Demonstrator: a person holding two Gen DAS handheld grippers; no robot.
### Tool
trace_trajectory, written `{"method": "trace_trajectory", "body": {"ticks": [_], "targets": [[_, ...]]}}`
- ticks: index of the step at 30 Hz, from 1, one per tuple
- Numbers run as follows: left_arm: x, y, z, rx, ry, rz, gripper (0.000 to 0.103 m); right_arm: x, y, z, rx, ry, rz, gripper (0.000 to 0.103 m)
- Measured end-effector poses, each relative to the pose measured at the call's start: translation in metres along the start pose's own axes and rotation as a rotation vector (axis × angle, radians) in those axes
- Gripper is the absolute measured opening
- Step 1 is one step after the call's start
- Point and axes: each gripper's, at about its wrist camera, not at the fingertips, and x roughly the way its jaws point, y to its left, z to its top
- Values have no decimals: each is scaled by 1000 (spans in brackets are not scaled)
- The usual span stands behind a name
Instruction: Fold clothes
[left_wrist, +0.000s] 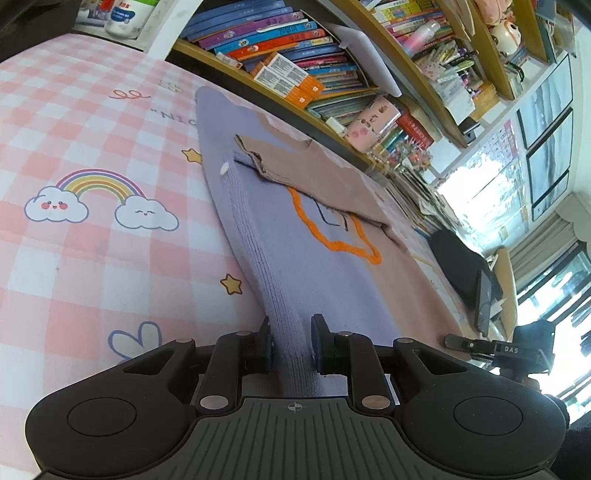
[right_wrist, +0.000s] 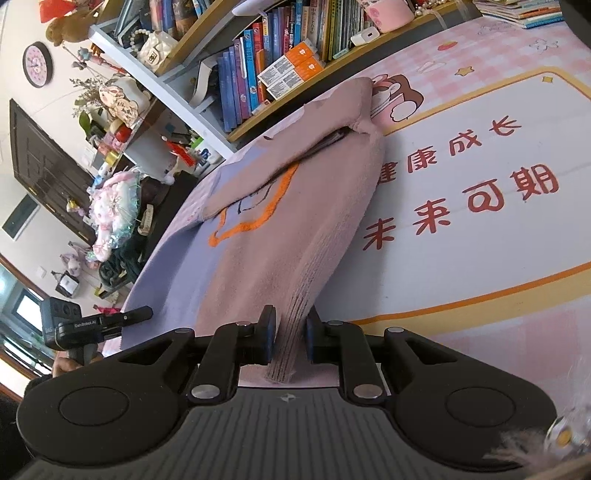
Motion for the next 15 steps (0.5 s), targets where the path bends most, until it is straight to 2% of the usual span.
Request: {"method": "trace_trajectory", "body": {"ticks": [3,4,7,10,12,15], "targets": [[0,5,-2,-40,-11,-20,16,0,-1,-1,1,4,-3,8],[-1,9,-3,-66,-17,-28,11,-1,-2,-1,2,8,0,7],[-5,17,-11,-135,-32,-55,7,-4,-6,-5,21,3,19,7],[-7,19,-16,-159,-30,-84,6,-5,-10,-6,46,0,44,6],[-9,22,-16,-202,-62,-168,6,-6,-13,-5,77,-19,94,6],[-10,29,-9,-272,-139,-330,6,-9,-16,5,131,-85,223,6]]}}
